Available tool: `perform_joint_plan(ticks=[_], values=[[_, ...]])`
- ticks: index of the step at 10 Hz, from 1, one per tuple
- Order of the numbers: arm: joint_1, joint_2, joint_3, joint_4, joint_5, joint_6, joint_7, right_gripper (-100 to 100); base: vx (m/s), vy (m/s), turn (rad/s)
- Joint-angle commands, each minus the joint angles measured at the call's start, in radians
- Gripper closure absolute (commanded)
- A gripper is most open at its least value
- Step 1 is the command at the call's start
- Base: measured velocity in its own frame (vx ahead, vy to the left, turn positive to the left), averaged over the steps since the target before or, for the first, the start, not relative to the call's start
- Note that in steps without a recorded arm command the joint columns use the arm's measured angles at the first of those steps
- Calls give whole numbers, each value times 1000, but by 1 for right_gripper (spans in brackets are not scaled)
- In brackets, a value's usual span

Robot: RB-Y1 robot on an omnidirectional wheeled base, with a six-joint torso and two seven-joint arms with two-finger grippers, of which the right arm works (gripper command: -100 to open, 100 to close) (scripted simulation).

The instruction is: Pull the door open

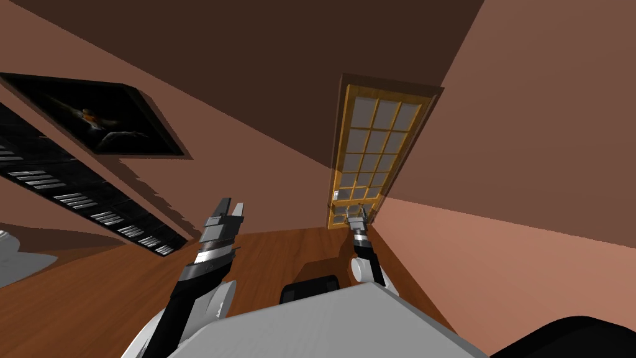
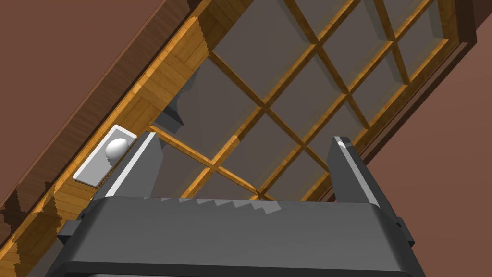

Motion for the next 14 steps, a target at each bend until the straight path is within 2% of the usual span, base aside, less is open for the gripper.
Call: perform_joint_plan(ticks=[1,14], values=[[-7,-8,2,34,-22,-11,-34,-100,59,-60,134],[-99,-41,36,365,-220,-82,-316,-100,68,-78,156]])
